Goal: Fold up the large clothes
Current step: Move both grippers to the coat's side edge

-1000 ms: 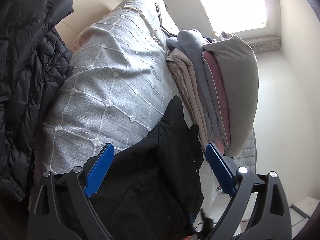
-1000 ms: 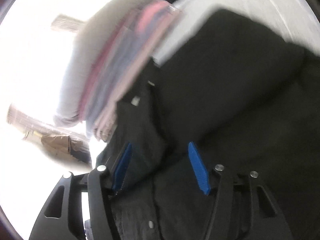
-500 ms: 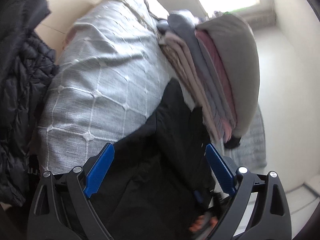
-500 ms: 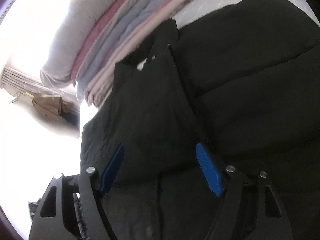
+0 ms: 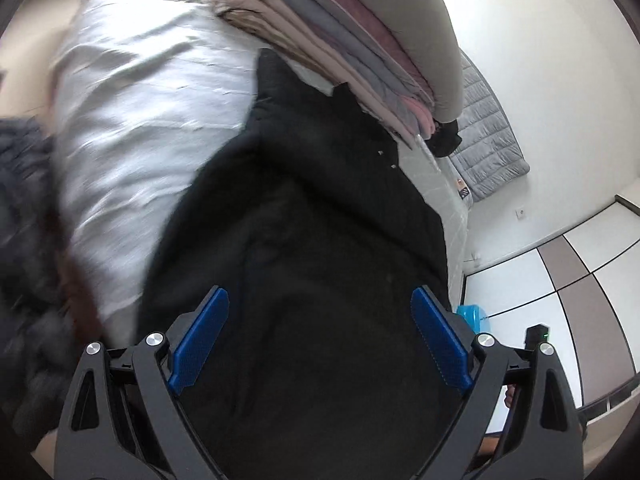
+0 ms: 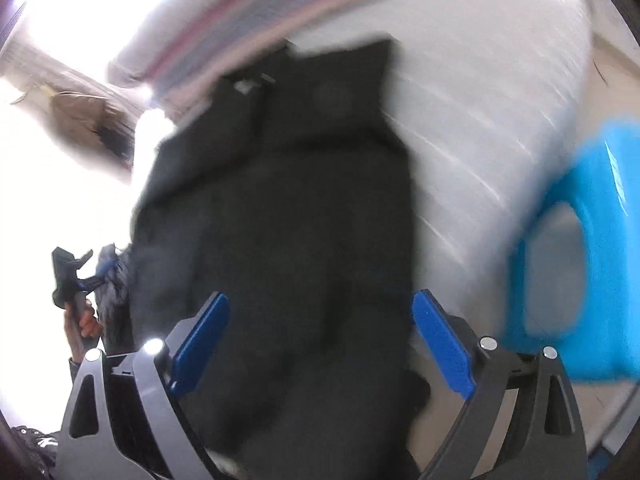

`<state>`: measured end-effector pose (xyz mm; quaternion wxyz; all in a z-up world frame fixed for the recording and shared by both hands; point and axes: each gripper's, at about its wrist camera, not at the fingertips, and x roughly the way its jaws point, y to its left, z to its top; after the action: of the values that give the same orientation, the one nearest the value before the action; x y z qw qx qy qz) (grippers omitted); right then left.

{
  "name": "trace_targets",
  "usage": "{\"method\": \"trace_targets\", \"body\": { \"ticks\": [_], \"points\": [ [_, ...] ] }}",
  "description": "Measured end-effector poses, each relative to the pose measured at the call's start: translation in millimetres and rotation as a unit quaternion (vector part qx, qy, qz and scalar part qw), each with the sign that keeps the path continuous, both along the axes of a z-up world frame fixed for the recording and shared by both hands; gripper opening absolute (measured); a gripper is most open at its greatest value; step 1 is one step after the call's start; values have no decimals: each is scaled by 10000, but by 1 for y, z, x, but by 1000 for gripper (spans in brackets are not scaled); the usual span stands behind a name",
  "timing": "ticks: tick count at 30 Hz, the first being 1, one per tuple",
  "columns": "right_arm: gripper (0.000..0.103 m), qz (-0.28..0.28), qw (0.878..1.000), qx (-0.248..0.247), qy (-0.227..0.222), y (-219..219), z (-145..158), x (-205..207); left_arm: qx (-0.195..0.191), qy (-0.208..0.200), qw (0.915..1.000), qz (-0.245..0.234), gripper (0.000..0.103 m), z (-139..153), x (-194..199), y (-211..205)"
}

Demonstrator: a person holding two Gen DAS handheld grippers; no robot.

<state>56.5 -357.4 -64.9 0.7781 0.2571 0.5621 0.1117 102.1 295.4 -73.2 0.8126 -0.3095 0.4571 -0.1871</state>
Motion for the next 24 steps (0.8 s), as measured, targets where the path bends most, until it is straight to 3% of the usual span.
{"method": "trace_targets", "body": {
  "ticks": [3,10,15,19,24],
  "points": [
    [90,8,9988,384,295,-12,-19,-9,272,311,9988,244,89,-8,-32,31],
    [90,610,9838,1457,853,-1,-78,-9,395,1050,9935,207,89,-51,-62,62],
    [90,1010,9775,1572,983,15,-85,-16,184,1437,9894,140,89,-90,-77,59],
    [90,1293,9712,1670,1108,26,-87,-26,228,1798,9834,79,89,-126,-79,45],
    [90,1388,9664,1826,1160,37,-87,-34,-553,1837,9810,304,91,-160,-86,45]
  ]
}}
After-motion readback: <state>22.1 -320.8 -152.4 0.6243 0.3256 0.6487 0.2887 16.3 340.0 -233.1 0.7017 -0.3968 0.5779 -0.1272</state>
